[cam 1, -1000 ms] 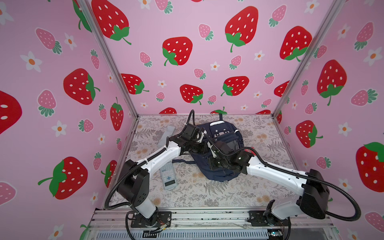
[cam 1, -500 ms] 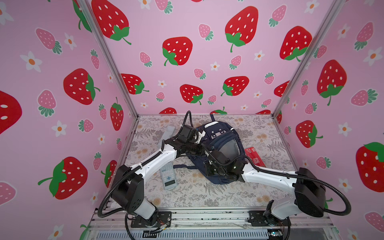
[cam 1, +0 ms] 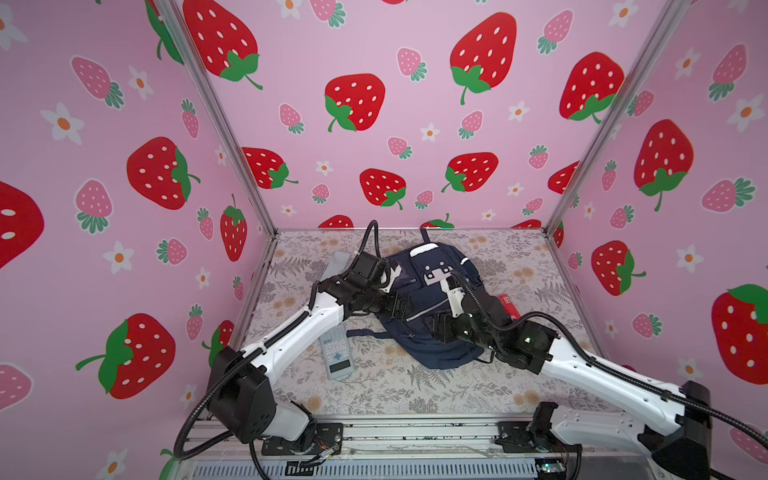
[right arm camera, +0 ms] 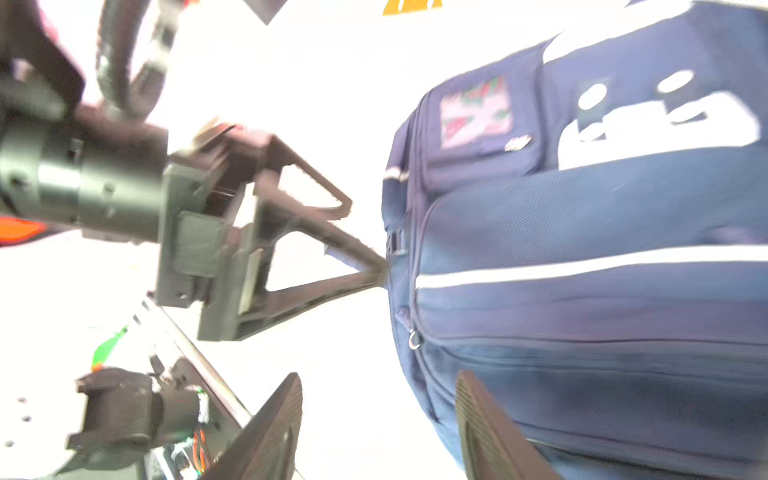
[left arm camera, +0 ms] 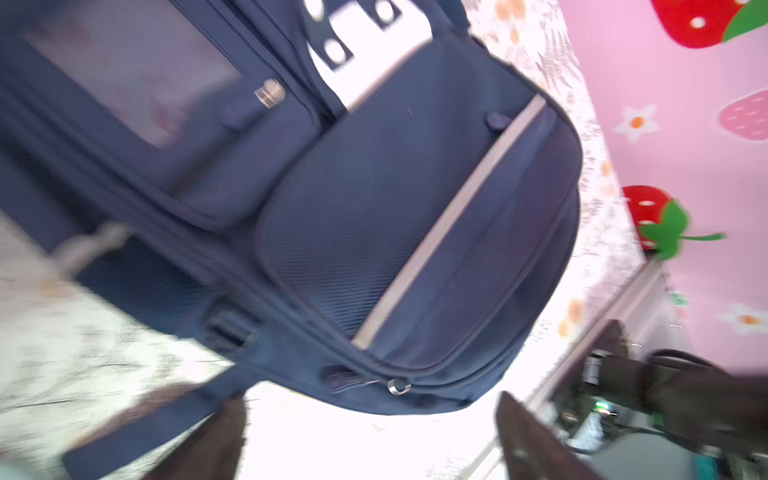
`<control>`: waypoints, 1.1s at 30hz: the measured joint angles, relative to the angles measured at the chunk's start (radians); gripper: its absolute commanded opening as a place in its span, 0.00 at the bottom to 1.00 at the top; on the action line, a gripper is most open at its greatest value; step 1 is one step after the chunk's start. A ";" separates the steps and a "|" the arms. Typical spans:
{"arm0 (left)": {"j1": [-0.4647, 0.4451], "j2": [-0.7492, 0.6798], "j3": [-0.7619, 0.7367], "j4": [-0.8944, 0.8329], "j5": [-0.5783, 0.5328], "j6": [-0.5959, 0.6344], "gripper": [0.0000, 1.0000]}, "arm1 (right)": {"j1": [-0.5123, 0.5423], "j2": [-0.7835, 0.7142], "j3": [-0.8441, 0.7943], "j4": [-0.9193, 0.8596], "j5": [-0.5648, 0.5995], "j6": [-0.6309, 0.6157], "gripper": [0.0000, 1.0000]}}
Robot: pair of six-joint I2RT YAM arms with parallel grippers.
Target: Pack the student bag
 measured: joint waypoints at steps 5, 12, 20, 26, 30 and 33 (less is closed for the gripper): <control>0.104 -0.012 0.051 -0.025 -0.193 0.079 0.99 | -0.085 0.066 0.056 -0.005 -0.073 -0.048 0.75; 0.301 0.219 0.068 0.000 -0.275 0.130 1.00 | -0.158 0.233 0.082 -0.001 -0.166 -0.085 0.75; 0.407 0.509 0.283 -0.001 -0.285 0.177 0.99 | -0.262 0.281 0.074 0.002 -0.257 -0.108 0.75; 0.487 0.634 0.386 0.004 -0.270 0.200 0.99 | -0.330 0.282 0.044 0.003 -0.310 -0.109 0.74; 0.518 0.692 0.403 -0.006 -0.280 0.219 0.99 | -0.357 0.282 0.044 0.002 -0.330 -0.118 0.73; 0.518 0.750 0.439 -0.029 -0.280 0.234 0.97 | -0.369 0.282 0.044 0.002 -0.343 -0.119 0.72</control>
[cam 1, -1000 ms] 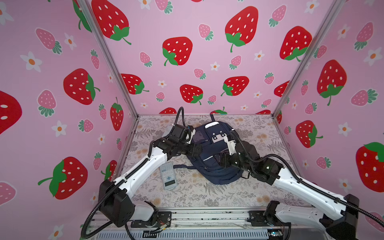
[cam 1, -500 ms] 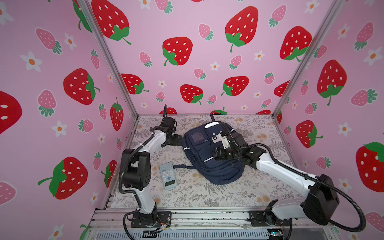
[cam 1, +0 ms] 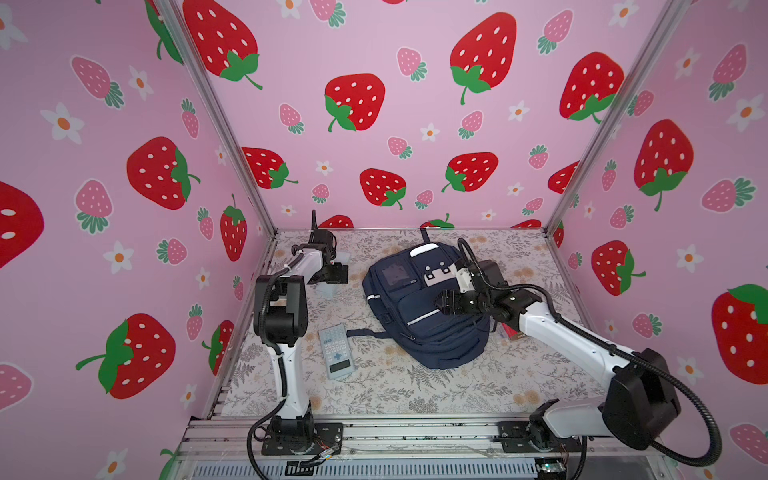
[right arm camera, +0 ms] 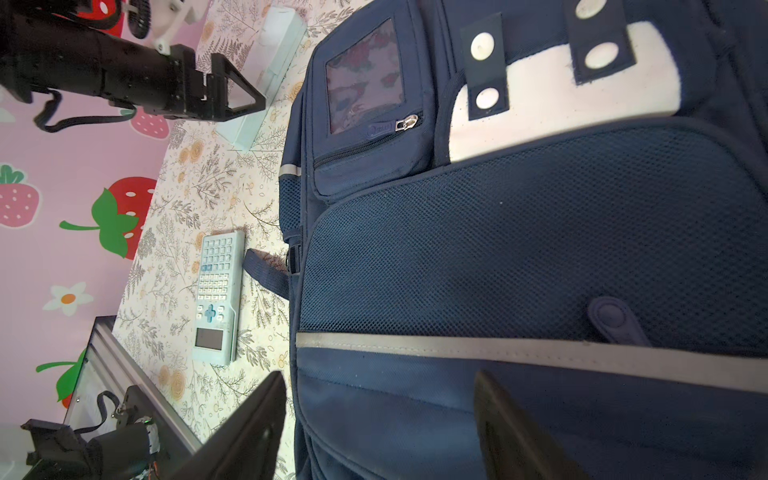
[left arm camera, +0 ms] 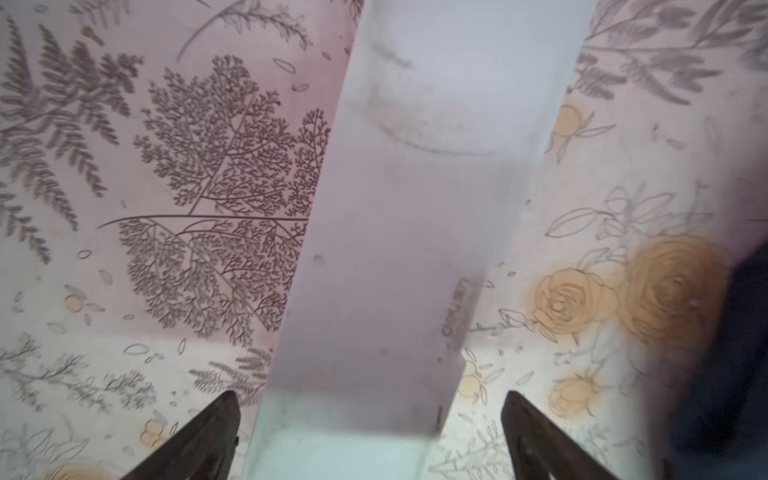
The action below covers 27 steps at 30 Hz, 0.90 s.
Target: Pack the student bag
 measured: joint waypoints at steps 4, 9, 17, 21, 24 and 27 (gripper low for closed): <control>-0.002 0.035 0.022 -0.013 0.011 0.012 0.88 | -0.010 0.000 0.000 0.000 -0.008 0.002 0.70; -0.002 0.036 0.023 -0.021 0.028 0.008 0.71 | -0.012 -0.001 -0.002 -0.003 -0.013 0.008 0.67; -0.002 0.021 0.000 -0.010 0.056 -0.028 0.50 | -0.029 -0.004 0.000 -0.031 -0.012 0.013 0.66; -0.009 -0.046 -0.064 -0.012 0.099 -0.063 0.38 | -0.047 -0.003 0.022 -0.055 -0.011 0.011 0.66; -0.029 -0.154 -0.126 -0.013 0.128 -0.095 0.37 | -0.068 0.008 0.060 -0.063 -0.013 0.004 0.65; -0.062 -0.309 -0.195 0.002 0.163 -0.129 0.37 | -0.084 0.042 0.119 -0.068 -0.015 -0.005 0.64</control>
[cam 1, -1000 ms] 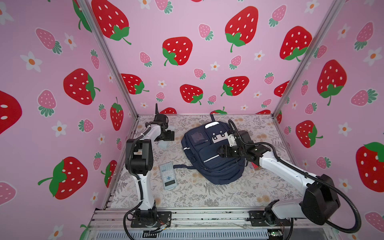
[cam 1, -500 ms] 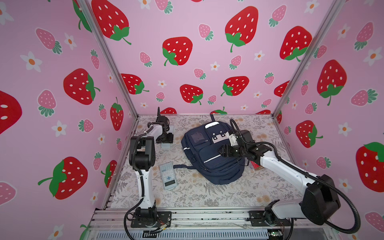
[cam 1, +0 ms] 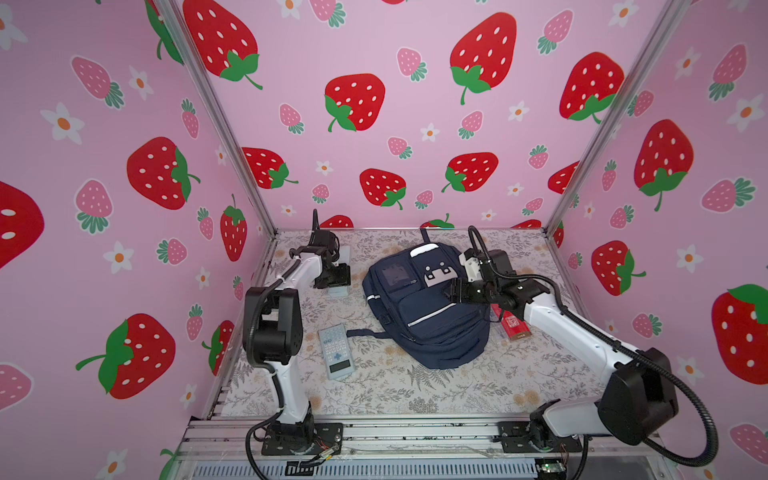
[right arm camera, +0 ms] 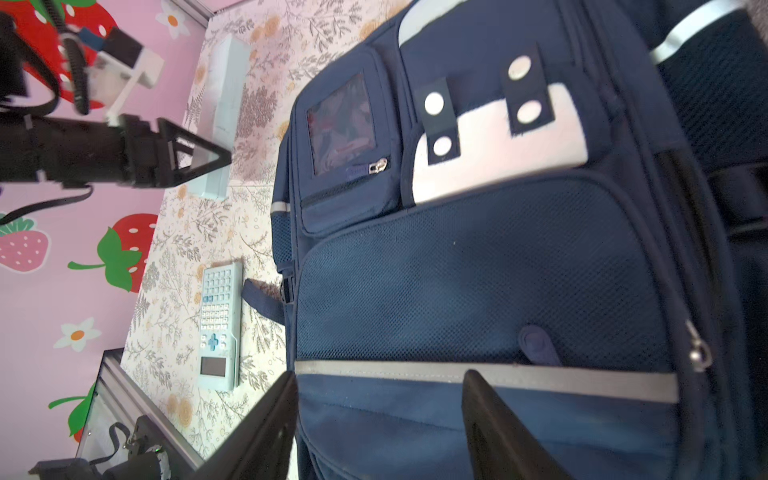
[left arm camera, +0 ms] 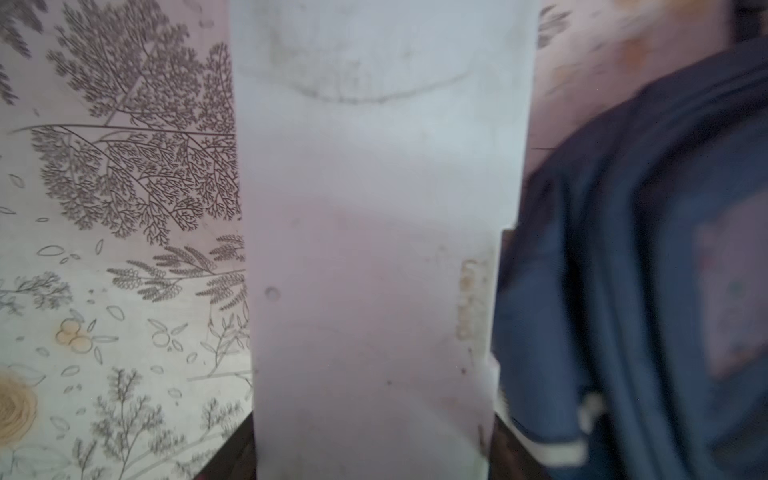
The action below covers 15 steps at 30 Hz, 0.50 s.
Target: Pack the student bag
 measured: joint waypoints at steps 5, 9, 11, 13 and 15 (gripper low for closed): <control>-0.076 -0.289 -0.124 0.047 0.068 -0.072 0.36 | -0.005 0.055 0.093 -0.001 -0.025 -0.006 0.65; -0.155 -0.506 -0.244 0.083 0.100 -0.153 0.34 | 0.007 0.075 0.157 0.008 -0.051 -0.005 0.66; -0.203 -0.612 -0.312 0.094 0.103 -0.201 0.32 | 0.024 0.084 0.192 0.016 -0.053 -0.003 0.66; -0.246 -0.713 -0.385 0.109 0.112 -0.252 0.31 | 0.058 0.092 0.222 0.025 -0.047 -0.001 0.66; -0.280 -0.802 -0.460 0.126 0.119 -0.297 0.30 | 0.106 0.093 0.233 0.038 -0.031 0.001 0.67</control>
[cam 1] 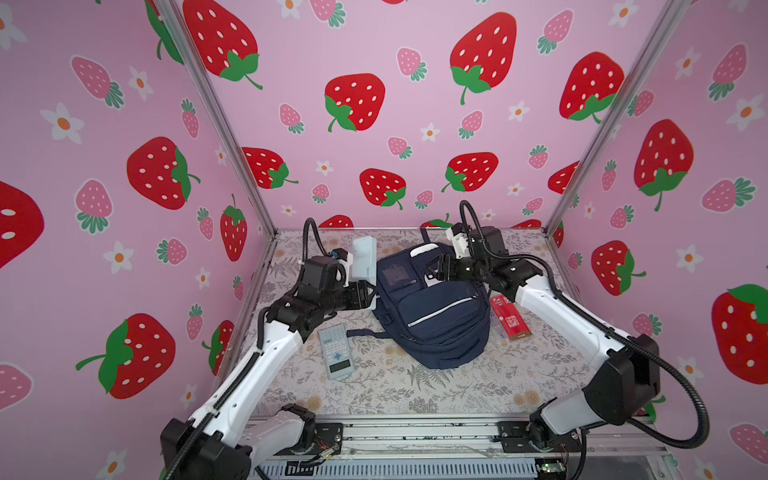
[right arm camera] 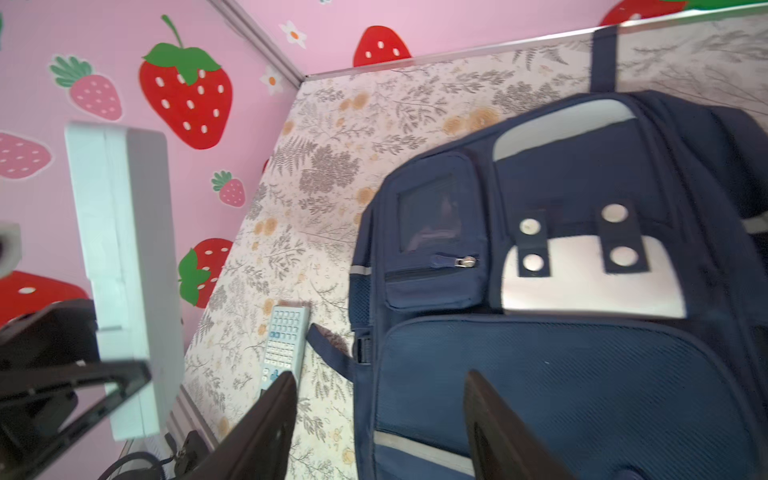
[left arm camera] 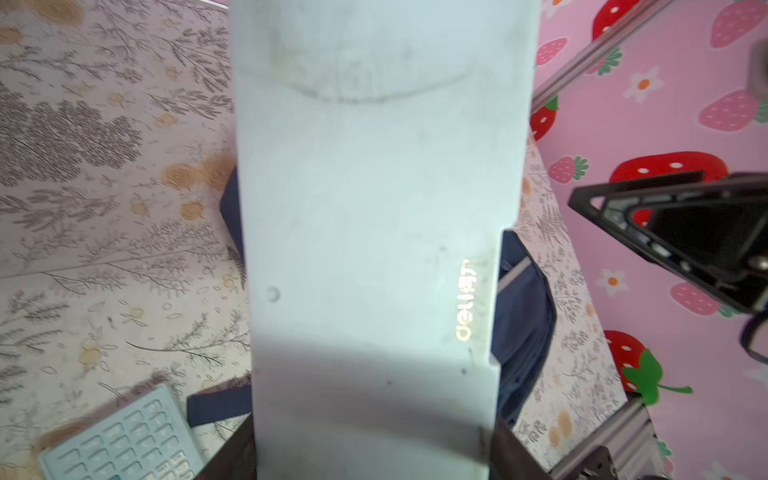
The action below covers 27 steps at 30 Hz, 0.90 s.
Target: Pack the student bag
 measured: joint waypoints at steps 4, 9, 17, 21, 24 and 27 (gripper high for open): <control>-0.035 -0.143 -0.141 0.002 -0.002 -0.073 0.30 | 0.124 0.001 0.000 0.024 0.060 0.006 0.68; -0.070 -0.241 -0.188 -0.049 -0.006 -0.093 0.29 | 0.226 0.001 0.000 0.070 0.106 0.031 0.69; -0.188 -0.206 -0.188 -0.044 -0.067 -0.092 0.26 | 0.315 0.018 0.038 0.126 0.171 0.066 0.71; -0.259 -0.163 -0.188 -0.026 -0.115 -0.092 0.26 | 0.322 0.020 0.040 0.142 0.186 0.074 0.70; -0.304 -0.135 -0.188 -0.011 -0.145 -0.093 0.26 | 0.322 0.020 0.040 0.140 0.215 0.077 0.71; -0.332 -0.114 -0.188 0.004 -0.169 -0.093 0.26 | 0.320 0.019 0.029 0.137 0.258 0.089 0.71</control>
